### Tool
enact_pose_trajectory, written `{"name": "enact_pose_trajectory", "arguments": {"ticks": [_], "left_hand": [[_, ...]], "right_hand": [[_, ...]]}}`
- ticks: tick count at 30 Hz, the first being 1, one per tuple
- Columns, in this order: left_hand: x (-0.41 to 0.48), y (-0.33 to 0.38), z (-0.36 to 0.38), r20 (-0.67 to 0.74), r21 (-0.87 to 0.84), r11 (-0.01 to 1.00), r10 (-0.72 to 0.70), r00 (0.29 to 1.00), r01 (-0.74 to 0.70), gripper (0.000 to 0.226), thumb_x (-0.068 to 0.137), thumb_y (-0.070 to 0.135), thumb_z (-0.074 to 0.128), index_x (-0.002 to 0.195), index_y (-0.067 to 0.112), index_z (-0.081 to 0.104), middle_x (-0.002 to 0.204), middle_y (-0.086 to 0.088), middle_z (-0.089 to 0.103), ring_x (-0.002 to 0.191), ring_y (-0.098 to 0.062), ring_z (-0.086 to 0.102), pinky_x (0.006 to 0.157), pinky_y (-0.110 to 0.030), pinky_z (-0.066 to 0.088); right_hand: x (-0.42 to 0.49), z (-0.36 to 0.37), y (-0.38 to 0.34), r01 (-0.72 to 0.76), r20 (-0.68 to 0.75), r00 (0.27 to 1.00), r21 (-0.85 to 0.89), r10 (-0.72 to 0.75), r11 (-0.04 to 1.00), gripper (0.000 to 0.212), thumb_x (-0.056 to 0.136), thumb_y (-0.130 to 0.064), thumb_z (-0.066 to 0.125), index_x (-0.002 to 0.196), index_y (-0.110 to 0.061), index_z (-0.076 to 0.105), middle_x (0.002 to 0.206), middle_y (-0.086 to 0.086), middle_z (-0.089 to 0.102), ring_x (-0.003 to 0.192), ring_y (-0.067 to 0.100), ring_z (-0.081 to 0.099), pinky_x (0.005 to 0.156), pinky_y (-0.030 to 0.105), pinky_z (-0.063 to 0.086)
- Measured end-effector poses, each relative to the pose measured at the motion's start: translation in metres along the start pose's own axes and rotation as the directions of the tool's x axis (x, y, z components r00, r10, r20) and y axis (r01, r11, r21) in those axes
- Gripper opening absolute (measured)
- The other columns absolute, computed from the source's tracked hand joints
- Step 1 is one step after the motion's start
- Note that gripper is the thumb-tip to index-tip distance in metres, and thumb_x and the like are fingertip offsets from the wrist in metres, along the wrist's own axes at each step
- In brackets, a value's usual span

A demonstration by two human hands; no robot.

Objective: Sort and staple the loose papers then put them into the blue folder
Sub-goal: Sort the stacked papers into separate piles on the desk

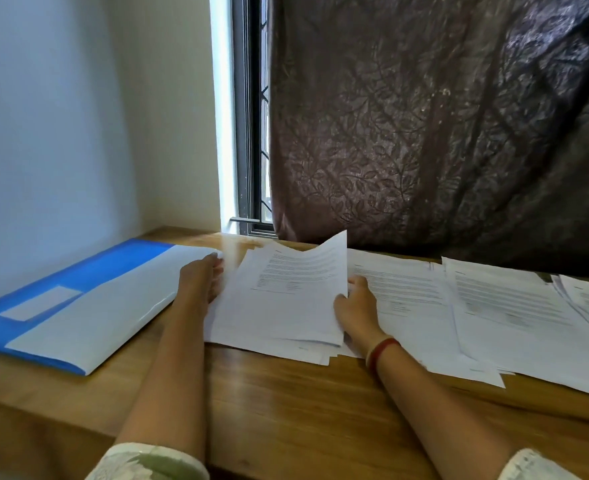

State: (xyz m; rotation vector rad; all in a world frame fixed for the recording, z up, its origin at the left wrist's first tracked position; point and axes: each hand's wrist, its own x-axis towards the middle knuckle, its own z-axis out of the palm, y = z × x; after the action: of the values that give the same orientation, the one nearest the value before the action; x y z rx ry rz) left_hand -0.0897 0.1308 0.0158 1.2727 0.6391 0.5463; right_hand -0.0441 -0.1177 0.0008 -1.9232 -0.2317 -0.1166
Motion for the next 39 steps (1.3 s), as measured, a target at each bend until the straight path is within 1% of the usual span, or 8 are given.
{"name": "enact_pose_trajectory", "arguments": {"ticks": [7,11,18,21,27,31,33,39], "left_hand": [[-0.015,-0.004,0.02,0.108,0.744,0.635,0.194,0.975,-0.209,0.042,0.098,0.033,0.052,0.127,0.004,0.059,0.127,-0.015,0.061,0.114,-0.03,0.057,0.097,-0.037,0.042],[-0.016,-0.01,0.022,0.211,0.845,0.454,0.205,0.956,-0.283,0.025,0.095,0.034,0.057,0.103,0.012,0.063,0.114,-0.011,0.066,0.095,-0.021,0.058,0.085,-0.03,0.043],[-0.025,-0.015,0.025,0.247,0.926,0.22,0.257,0.934,-0.306,0.062,0.091,0.032,0.063,0.142,0.009,0.036,0.142,-0.012,0.048,0.127,-0.029,0.048,0.101,-0.035,0.039],[-0.02,-0.011,0.029,0.219,0.926,0.266,0.202,0.955,-0.268,0.059,0.094,0.036,0.061,0.141,0.008,0.04,0.142,-0.011,0.048,0.128,-0.026,0.047,0.102,-0.033,0.037],[-0.003,0.014,0.035,0.138,0.885,0.428,0.136,0.981,-0.184,0.053,0.091,0.038,0.065,0.131,0.005,0.051,0.131,-0.011,0.054,0.123,-0.028,0.05,0.104,-0.035,0.039],[0.071,0.011,0.027,0.498,0.672,0.676,-0.11,0.86,-0.303,0.042,0.085,0.035,0.073,0.11,0.007,0.055,0.111,-0.009,0.059,0.099,-0.027,0.057,0.105,-0.036,0.039],[0.084,0.015,0.016,0.31,0.691,0.714,-0.149,0.939,-0.115,0.079,0.058,0.055,0.086,0.118,0.012,0.054,0.117,-0.01,0.059,0.107,-0.03,0.058,0.108,-0.042,0.04],[0.024,0.032,0.023,0.161,0.687,0.727,-0.167,0.973,0.011,0.072,0.081,0.048,0.073,0.134,0.007,0.05,0.128,-0.009,0.058,0.113,-0.025,0.056,0.105,-0.037,0.042]], "right_hand": [[-0.013,-0.005,0.0,0.201,0.056,0.978,-0.513,-0.202,0.835,0.03,0.098,-0.029,0.052,0.126,-0.017,0.049,0.125,0.001,0.059,0.098,0.012,0.057,0.08,0.017,0.042],[-0.014,-0.005,0.003,0.233,0.099,0.968,-0.682,-0.229,0.693,0.038,0.096,-0.044,0.051,0.125,-0.02,0.051,0.127,-0.001,0.058,0.112,0.017,0.056,0.099,0.031,0.043],[-0.014,-0.005,0.0,0.302,0.152,0.948,-0.713,-0.281,0.632,0.053,0.098,-0.053,0.038,0.142,-0.023,0.04,0.157,0.005,0.025,0.14,0.024,0.032,0.117,0.04,0.021],[-0.019,0.003,0.002,0.383,0.307,0.923,-0.691,-0.231,0.613,0.052,0.099,-0.055,0.032,0.138,-0.022,0.044,0.149,0.005,0.038,0.137,0.025,0.036,0.119,0.047,0.01],[-0.024,0.014,0.003,0.423,0.382,0.901,-0.669,-0.206,0.612,0.051,0.099,-0.053,0.033,0.131,-0.016,0.048,0.132,0.006,0.052,0.12,0.024,0.049,0.105,0.036,0.038],[-0.022,0.015,0.008,0.409,0.379,0.905,-0.652,-0.194,0.639,0.051,0.099,-0.054,0.034,0.132,-0.018,0.047,0.132,0.004,0.051,0.12,0.023,0.048,0.1,0.035,0.041],[-0.02,0.015,0.009,0.409,0.378,0.905,-0.647,-0.196,0.643,0.05,0.099,-0.053,0.034,0.131,-0.018,0.048,0.132,0.005,0.05,0.12,0.023,0.047,0.1,0.035,0.041],[-0.019,0.016,0.007,0.417,0.378,0.903,-0.651,-0.206,0.634,0.049,0.099,-0.053,0.034,0.132,-0.019,0.046,0.134,0.004,0.048,0.122,0.023,0.045,0.102,0.034,0.04]]}}
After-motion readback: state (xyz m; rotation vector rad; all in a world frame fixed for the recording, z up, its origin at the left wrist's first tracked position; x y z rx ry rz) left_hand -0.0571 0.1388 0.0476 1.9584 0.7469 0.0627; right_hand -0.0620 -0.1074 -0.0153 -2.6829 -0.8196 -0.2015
